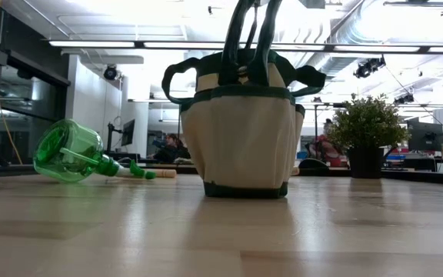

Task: Pick & Place Garden tools in Gardening bag
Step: Put the brown hand rake into the white gardening bag, then put the brown trowel into the white gardening bag

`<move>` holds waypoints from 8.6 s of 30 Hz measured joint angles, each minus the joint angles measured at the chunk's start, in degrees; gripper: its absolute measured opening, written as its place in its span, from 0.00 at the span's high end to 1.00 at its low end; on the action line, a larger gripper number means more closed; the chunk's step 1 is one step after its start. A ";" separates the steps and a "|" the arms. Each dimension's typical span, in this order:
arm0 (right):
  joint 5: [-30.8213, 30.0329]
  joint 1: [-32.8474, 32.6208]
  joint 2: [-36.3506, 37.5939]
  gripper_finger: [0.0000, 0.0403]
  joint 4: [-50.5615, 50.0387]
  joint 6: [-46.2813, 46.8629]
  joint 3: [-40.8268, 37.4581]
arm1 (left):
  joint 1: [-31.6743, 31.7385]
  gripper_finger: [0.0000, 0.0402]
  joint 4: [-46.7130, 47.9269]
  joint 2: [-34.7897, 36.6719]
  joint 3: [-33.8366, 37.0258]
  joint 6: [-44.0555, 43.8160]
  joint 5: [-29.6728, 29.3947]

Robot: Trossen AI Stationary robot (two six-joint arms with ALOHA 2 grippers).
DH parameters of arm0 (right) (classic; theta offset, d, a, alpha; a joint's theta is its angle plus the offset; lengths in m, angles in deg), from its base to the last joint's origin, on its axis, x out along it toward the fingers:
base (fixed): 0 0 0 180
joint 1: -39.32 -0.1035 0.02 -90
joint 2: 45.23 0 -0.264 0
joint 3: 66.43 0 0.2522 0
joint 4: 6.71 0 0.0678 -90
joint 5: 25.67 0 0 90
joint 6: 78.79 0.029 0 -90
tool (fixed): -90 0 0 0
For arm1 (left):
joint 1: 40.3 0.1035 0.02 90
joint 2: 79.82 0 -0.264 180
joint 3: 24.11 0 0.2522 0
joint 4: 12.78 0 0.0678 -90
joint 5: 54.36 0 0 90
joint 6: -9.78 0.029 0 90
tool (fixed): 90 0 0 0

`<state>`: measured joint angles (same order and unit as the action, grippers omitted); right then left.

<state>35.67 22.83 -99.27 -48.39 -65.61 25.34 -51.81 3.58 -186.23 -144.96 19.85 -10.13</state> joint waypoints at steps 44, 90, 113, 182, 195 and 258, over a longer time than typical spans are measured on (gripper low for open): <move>-7.05 -0.02 -2.43 0.71 13.13 -8.93 -0.02 | -0.09 0.89 -4.34 -0.07 -0.04 2.10 -3.22; -6.10 1.26 -1.04 0.86 -7.07 -4.99 -0.07 | -5.55 0.52 7.30 6.53 -0.04 4.96 -12.88; 16.67 6.54 -3.30 0.86 0.63 -0.74 -17.98 | -5.90 0.52 46.93 11.45 -0.02 -38.15 -14.66; 23.66 12.24 -18.69 0.87 19.10 -2.40 -23.67 | -5.79 0.52 47.70 11.43 0.00 -39.11 -15.31; 24.72 12.42 -21.38 0.87 17.40 -1.88 -23.67 | -5.77 0.52 47.72 11.43 0.00 -39.12 -15.44; 21.51 7.20 -5.49 0.99 -16.19 5.45 -23.67 | -5.77 0.52 61.06 11.41 0.00 -55.75 -15.08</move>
<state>57.18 30.03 -104.76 -64.59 -60.15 1.67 -57.58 64.64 -174.82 -144.96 -35.90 -25.22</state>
